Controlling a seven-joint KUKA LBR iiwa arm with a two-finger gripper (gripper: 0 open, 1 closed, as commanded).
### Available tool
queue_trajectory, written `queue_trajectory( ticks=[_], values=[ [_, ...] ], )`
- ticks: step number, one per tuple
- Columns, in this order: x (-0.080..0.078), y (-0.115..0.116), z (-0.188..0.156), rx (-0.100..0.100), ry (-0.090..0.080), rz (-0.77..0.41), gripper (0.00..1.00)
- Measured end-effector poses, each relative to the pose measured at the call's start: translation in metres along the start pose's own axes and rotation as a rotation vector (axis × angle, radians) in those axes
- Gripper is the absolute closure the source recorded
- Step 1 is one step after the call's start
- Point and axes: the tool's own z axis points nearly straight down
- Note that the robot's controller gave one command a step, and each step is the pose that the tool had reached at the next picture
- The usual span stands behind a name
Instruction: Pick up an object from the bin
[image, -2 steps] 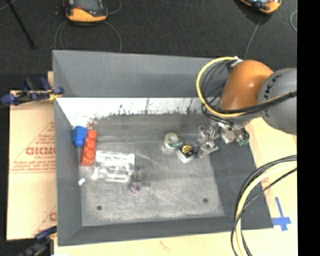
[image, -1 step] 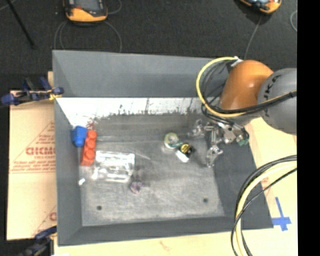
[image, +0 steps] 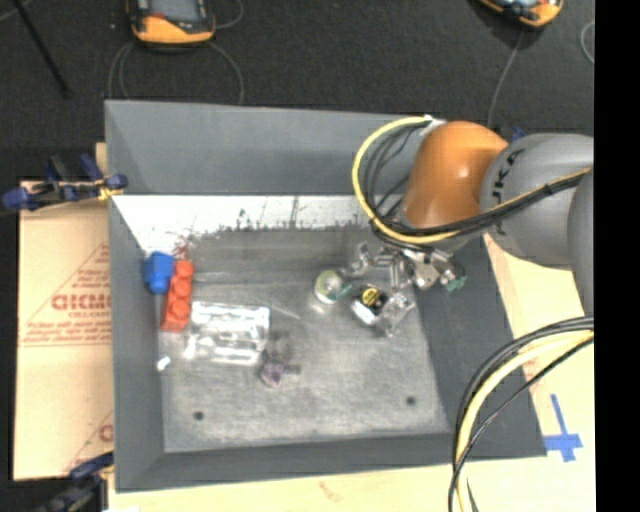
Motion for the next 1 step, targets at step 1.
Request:
queue_trajectory(
  ticks=[1],
  values=[
    [0.0009,-0.0014,0.0,0.001,0.0,0.002,1.0]
  ],
)
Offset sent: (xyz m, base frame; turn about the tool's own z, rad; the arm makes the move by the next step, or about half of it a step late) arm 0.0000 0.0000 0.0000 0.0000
